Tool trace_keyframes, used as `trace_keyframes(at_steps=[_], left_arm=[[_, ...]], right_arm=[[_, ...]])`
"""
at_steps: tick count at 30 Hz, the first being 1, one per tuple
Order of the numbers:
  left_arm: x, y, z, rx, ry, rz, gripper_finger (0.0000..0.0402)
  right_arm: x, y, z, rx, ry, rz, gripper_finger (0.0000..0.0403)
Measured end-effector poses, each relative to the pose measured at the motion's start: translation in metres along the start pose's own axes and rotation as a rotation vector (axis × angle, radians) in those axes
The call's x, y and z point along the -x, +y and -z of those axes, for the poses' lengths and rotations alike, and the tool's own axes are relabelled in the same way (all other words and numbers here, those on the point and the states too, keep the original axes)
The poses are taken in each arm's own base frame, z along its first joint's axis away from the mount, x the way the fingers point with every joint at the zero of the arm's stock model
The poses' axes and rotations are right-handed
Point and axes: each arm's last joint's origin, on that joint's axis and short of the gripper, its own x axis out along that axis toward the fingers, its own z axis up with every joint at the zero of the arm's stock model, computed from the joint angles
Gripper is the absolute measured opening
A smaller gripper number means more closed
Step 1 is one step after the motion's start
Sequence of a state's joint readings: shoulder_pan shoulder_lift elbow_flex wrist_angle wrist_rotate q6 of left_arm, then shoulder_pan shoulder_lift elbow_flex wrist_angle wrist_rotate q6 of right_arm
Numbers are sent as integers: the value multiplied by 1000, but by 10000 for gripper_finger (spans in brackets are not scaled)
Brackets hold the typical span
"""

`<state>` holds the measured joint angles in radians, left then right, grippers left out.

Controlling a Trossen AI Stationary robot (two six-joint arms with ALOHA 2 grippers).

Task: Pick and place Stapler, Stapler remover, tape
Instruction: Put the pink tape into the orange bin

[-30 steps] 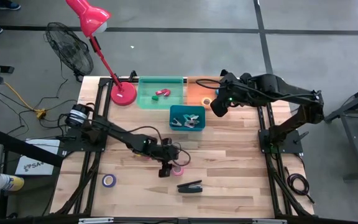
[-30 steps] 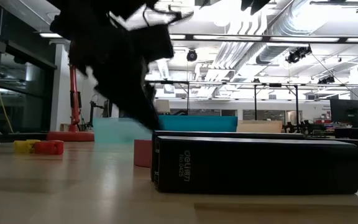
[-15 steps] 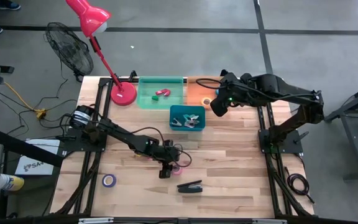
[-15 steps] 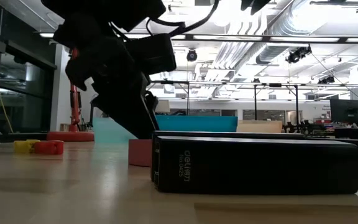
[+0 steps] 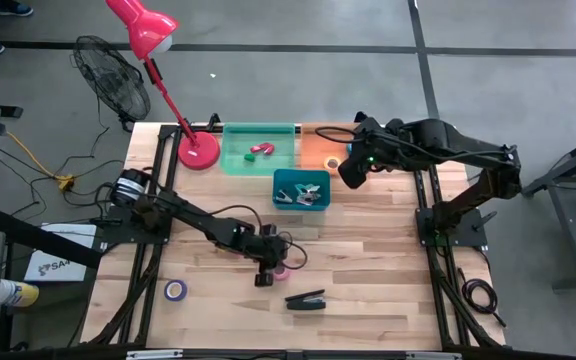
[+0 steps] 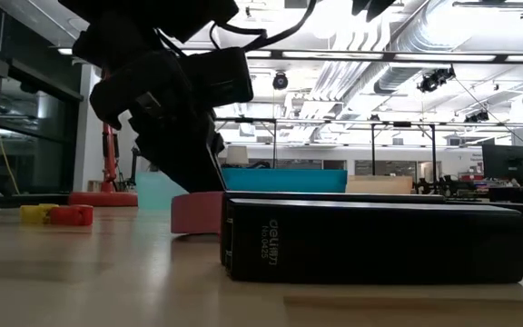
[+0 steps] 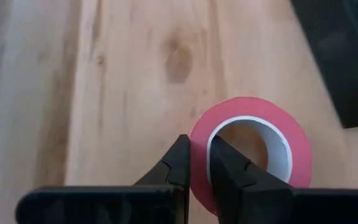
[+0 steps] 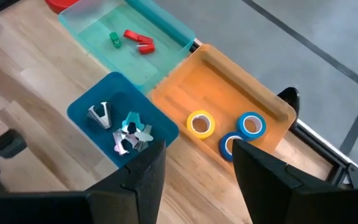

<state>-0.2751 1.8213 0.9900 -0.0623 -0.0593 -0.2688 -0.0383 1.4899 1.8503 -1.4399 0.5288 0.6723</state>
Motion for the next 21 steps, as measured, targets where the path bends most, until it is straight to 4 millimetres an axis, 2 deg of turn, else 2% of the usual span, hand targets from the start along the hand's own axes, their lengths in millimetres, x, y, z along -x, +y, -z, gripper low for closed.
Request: trace_keyframes(at_steps=[4,9,15,21], left_arm=[[14,8,-6,6,-34,-100,29],[55,28,-28,21,-155,-212,29],[131,57,-55,51,-414,-344,29],[200,83,-66,120,-678,-376,29]], right_arm=[[0,1,0,11,16,-30,177],[-1,4,-3,8,-4,-57,177],[1,13,-13,58,-91,-169,177],[3,27,-28,144,-212,-334,177]])
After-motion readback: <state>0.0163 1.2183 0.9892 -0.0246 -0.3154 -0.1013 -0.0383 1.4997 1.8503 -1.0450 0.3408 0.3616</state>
